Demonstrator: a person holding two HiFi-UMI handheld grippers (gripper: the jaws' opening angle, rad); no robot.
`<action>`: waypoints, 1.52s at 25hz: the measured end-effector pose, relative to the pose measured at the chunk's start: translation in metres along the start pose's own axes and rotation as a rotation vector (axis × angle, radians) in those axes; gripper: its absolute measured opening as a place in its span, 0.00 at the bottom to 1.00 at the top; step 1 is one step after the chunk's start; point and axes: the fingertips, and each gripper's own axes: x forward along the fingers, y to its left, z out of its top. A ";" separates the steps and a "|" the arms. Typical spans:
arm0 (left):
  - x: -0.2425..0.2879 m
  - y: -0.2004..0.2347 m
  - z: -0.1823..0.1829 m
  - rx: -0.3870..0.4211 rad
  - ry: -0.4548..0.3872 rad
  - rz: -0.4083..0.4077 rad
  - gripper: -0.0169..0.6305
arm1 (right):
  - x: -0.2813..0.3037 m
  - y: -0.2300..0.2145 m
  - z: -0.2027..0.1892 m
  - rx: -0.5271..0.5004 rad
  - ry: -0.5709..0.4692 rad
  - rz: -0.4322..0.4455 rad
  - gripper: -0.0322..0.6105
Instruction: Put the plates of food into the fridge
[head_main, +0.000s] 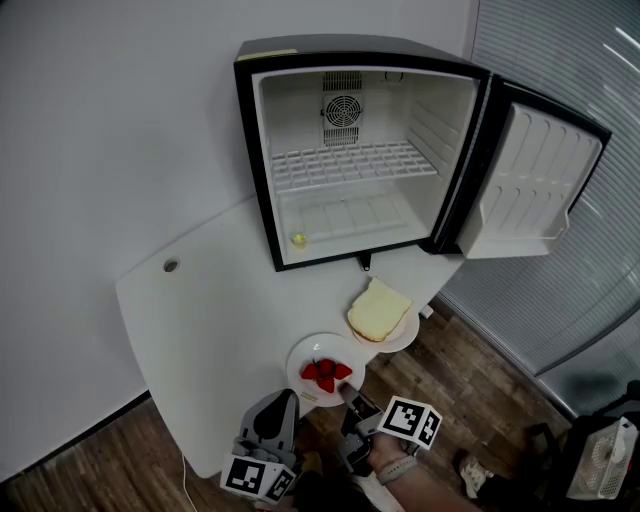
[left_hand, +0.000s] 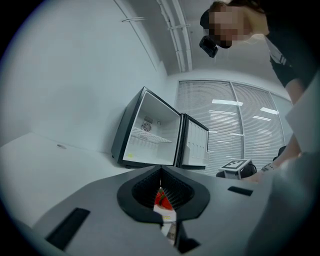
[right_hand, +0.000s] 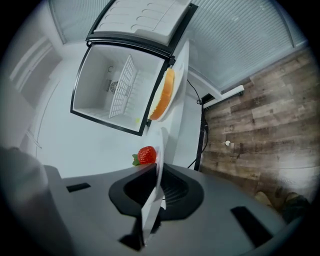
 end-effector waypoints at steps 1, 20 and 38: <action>0.000 0.001 0.000 0.000 -0.001 0.000 0.04 | -0.001 0.000 0.001 0.010 -0.002 0.004 0.09; 0.013 0.004 0.019 -0.003 -0.008 -0.008 0.04 | -0.016 0.026 0.015 0.145 -0.032 0.018 0.07; 0.081 0.068 0.065 -0.003 -0.013 -0.055 0.04 | 0.037 0.080 0.077 0.185 -0.158 0.010 0.07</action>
